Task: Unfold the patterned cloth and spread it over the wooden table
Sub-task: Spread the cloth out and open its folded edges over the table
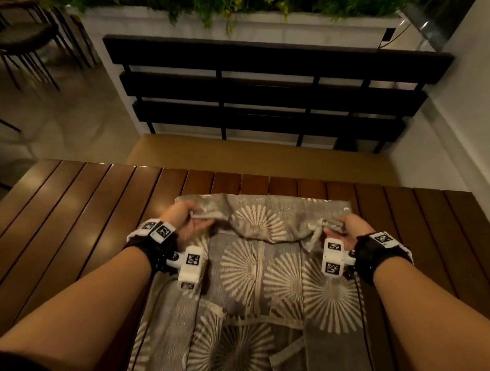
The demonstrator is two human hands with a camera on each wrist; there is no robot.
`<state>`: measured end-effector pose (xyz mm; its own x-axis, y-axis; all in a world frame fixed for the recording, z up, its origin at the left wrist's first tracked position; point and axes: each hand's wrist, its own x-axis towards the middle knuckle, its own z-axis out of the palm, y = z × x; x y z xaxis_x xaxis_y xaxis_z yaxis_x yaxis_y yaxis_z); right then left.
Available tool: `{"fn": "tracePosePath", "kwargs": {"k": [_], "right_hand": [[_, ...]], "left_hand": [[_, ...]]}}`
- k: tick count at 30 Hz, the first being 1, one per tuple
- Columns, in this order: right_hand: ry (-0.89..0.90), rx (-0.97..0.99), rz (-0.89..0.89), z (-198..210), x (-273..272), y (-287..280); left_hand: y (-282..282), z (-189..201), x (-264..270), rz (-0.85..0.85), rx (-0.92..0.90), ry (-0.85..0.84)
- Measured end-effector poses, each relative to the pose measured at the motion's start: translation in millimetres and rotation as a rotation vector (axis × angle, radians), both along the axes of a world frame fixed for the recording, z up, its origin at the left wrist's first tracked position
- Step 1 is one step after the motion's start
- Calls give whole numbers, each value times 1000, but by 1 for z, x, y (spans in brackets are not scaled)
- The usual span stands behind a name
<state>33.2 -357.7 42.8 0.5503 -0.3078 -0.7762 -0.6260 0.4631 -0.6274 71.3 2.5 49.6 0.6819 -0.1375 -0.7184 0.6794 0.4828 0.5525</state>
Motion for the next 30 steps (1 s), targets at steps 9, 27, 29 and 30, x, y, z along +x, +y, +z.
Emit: {"fn": "tracePosePath", "kwargs": {"k": [9, 27, 29, 30], "right_hand": [[-503, 64, 218, 35, 26, 10], [-49, -1158, 1411, -57, -55, 28], [-42, -1161, 1410, -56, -63, 32], [-39, -1163, 1404, -56, -67, 34]], "left_hand": [[-28, 34, 38, -461, 486, -578], [-11, -62, -81, -1243, 1481, -405], [-7, -61, -89, -1245, 1505, -409], [-5, -58, -92, -1239, 1538, -419]]}}
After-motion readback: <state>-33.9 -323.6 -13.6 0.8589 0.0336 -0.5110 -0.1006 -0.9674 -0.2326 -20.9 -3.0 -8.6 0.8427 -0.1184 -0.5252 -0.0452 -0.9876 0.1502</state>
